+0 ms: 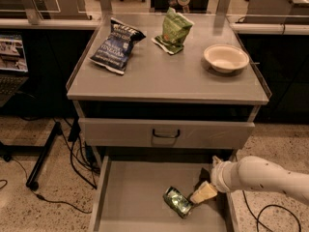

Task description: Pick green can from middle drawer and place on counter

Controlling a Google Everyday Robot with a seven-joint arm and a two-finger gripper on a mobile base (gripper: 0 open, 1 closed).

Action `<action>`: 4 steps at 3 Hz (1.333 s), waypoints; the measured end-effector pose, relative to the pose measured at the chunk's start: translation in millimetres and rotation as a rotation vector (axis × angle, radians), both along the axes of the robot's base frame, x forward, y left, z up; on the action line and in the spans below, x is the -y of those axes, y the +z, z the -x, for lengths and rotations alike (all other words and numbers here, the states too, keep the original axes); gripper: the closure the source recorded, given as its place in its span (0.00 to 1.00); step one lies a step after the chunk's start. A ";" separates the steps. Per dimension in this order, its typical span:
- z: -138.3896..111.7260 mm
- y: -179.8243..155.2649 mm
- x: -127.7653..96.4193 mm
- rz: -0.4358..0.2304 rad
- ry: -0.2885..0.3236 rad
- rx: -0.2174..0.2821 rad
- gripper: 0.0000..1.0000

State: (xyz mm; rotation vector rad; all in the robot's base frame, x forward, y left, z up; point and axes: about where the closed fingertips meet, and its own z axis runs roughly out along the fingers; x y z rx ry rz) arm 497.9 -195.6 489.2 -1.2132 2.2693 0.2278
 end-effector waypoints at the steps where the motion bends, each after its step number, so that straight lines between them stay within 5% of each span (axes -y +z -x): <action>1: 1.5 -18.2 -4.7 -0.045 -0.038 -0.033 0.00; 4: 7.9 -60.4 -36.4 -0.152 -0.090 -0.126 0.00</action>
Offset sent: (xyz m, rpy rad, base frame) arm -0.0041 0.0358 -0.0634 0.1533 0.1454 -0.0680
